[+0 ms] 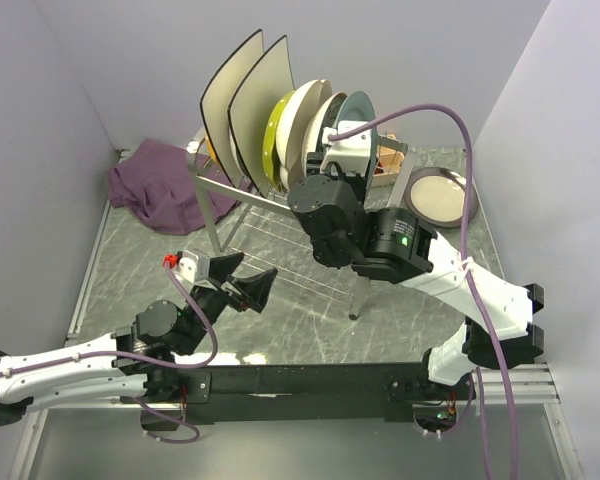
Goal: Unload the plates from the dish rack
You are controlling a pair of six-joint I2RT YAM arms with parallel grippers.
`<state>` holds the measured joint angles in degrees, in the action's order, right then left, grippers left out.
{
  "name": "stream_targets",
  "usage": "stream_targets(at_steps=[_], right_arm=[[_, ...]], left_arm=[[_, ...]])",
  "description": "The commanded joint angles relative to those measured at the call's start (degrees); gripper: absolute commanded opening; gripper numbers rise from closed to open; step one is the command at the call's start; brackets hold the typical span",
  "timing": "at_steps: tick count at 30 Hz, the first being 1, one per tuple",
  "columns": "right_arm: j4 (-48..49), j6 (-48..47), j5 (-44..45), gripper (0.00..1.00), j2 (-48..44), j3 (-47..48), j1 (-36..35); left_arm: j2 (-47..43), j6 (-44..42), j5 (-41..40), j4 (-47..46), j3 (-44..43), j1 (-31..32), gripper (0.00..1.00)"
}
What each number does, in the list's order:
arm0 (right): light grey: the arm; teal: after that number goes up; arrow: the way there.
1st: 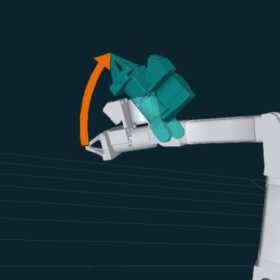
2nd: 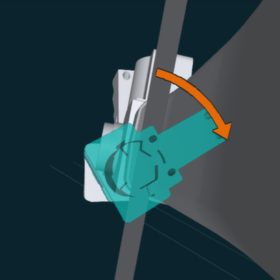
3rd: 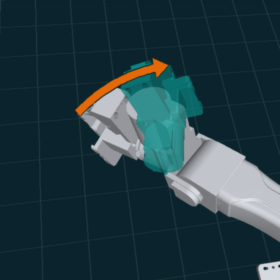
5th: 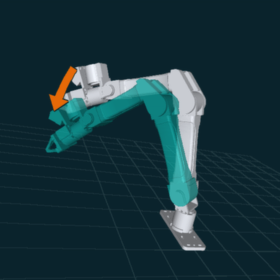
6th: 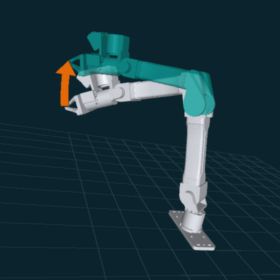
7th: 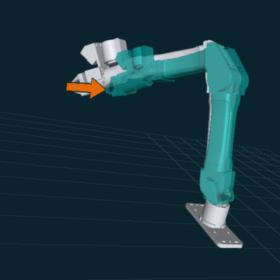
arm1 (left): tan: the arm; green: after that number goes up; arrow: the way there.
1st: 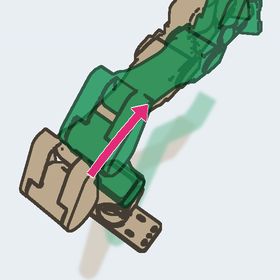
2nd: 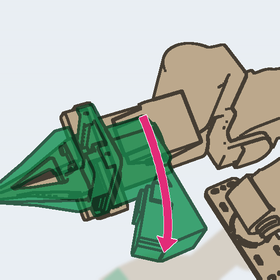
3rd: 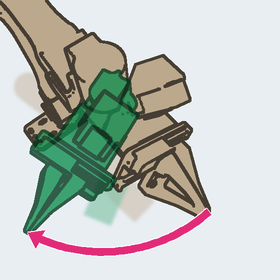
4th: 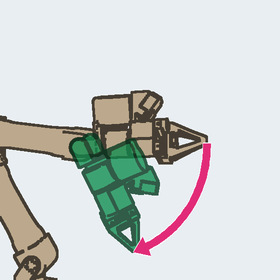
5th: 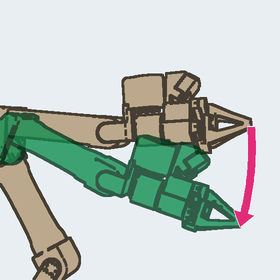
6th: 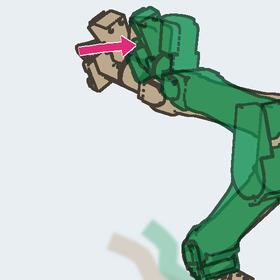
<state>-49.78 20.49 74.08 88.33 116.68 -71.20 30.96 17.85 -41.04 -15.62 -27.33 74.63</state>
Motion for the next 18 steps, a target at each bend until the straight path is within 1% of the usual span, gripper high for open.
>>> stream_targets(at_steps=[1,6,14,18], right_arm=[[0.4,-2.6,0.2,0.52,-2.2,-0.6,1.6],[1.2,-4.9,0.5,0.53,-1.9,1.4,1.6],[8.7,-12.5,1.6,0.53,-4.2,2.1,1.6],[8.9,-13.3,1.4,0.54,-4.4,2.7,1.6]], left_arm=[[0.2,-0.3,-0.4,-2.1,0.0,0.3,0.99],[0.7,-0.3,-0.4,-2.0,-0.2,0.3,0.99],[0.5,-0.4,-0.6,-2.0,-0.2,0.3,0.99],[0.3,-0.4,-0.2,-2.2,-0.1,0.3,0.99]])
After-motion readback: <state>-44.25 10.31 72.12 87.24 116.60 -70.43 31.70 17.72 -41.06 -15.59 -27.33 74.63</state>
